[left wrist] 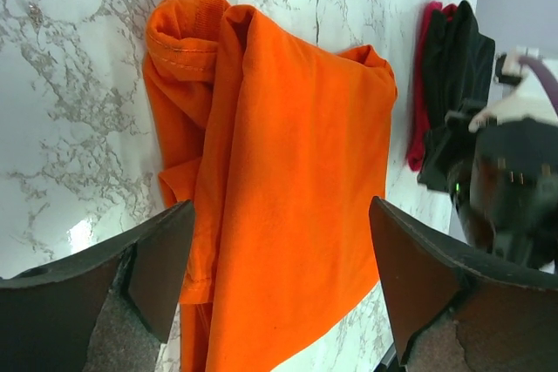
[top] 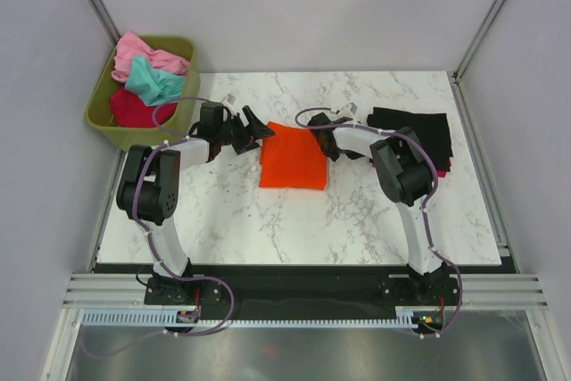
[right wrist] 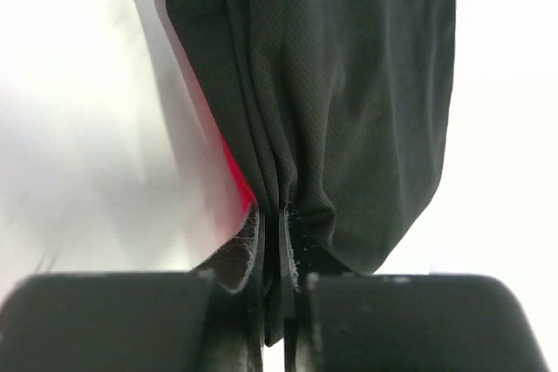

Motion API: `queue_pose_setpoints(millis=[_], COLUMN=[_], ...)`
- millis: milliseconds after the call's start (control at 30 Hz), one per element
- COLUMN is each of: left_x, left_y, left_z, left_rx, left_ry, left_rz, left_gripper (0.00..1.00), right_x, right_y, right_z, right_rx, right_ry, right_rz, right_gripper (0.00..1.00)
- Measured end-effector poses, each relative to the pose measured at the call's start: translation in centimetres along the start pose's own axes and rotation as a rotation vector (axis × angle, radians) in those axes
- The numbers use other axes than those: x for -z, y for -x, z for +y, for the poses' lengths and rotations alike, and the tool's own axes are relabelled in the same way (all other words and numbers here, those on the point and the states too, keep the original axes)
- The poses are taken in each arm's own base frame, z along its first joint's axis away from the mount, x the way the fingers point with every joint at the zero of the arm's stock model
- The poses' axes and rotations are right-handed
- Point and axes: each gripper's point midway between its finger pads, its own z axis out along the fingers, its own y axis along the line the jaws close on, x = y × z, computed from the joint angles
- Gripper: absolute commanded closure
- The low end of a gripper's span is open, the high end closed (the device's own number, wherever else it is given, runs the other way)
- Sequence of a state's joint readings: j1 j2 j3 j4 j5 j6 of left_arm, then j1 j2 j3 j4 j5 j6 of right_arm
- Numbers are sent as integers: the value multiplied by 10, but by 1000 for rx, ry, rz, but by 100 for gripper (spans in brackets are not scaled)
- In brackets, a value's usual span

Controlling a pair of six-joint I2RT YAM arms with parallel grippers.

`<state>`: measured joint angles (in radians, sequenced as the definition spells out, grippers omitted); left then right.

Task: Fold and stack the t-shirts
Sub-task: Fold the tshirt

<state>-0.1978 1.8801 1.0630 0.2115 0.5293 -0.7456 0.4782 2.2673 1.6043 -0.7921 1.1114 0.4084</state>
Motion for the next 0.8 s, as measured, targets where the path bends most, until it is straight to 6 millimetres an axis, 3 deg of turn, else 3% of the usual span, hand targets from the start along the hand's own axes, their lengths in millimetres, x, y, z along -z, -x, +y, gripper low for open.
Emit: queue_pose_setpoints(millis=[100,133,167,367,467,567,633,800], left_x=[0,0,0,0,0,-1,-2,-4], left_y=[0,0,0,-8,-7,-7,-7,-5], left_z=[0,0,0,8,8,9,10,13], left_rx=[-1,-2,-2,7,7,4,2,-3], left_ry=[0,0,0,17,18,29,38,66], left_rz=[0,0,0,10,8,0,-6,-28], left_gripper=[0,0,0,0,0,0,0,0], right_x=[30,37,43,60,74,89,98,105], right_y=[-6,-9,-12,-22,-5,18,33,56], right_z=[9,11,13,3,-11,-18,-17,10], right_rx=[14,17,13,-29,-115,-223,-287,-443], right_ry=[64,85,103,198,260,349,420,638], right_rz=[-37,-43,-44,-30,-57,-97,-121,-149], right_gripper=[77,60,54,32,29,20,12,10])
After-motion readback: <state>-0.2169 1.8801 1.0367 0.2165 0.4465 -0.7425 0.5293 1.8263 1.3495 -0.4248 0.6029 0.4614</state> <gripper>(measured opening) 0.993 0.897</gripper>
